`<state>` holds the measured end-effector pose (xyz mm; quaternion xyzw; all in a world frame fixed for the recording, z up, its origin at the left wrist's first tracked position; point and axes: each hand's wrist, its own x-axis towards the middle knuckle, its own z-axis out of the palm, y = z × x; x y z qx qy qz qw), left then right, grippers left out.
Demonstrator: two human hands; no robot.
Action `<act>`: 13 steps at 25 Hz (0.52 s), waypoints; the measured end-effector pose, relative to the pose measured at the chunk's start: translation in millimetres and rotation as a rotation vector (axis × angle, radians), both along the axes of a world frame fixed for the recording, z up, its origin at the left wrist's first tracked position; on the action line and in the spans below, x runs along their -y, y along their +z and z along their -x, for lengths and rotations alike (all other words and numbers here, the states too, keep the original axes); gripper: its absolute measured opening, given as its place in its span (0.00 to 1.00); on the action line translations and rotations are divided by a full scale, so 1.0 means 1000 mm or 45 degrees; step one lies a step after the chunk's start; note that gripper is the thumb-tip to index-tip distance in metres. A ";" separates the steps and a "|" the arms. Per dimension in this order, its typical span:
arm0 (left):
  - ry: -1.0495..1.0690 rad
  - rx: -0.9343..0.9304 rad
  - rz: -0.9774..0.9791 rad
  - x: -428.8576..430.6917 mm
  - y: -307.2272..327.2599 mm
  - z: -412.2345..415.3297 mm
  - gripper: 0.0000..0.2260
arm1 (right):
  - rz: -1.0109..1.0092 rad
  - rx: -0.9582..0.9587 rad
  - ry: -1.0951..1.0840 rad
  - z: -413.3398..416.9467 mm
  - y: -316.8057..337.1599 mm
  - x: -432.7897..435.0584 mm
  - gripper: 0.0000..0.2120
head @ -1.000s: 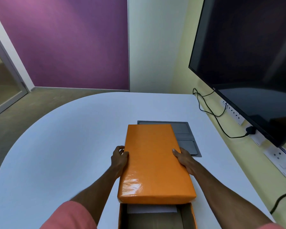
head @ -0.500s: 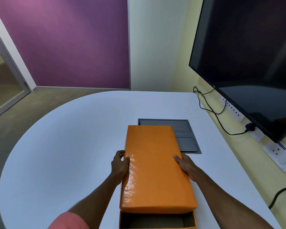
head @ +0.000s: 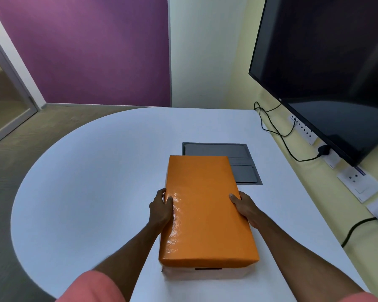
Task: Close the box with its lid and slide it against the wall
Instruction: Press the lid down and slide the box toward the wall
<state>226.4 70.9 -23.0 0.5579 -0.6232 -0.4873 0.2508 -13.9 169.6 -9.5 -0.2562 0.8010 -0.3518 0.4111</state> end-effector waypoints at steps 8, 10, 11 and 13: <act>-0.045 0.209 0.110 -0.031 -0.008 -0.010 0.23 | -0.132 -0.378 0.089 -0.022 -0.007 -0.033 0.32; -0.003 0.353 0.096 -0.039 -0.013 -0.013 0.24 | -0.208 -0.463 0.104 -0.026 -0.010 -0.041 0.35; 0.012 0.416 0.095 -0.041 -0.014 -0.013 0.25 | -0.230 -0.495 0.106 -0.028 -0.011 -0.044 0.36; 0.006 0.483 0.103 -0.045 -0.016 -0.014 0.25 | -0.248 -0.534 0.109 -0.031 -0.012 -0.049 0.38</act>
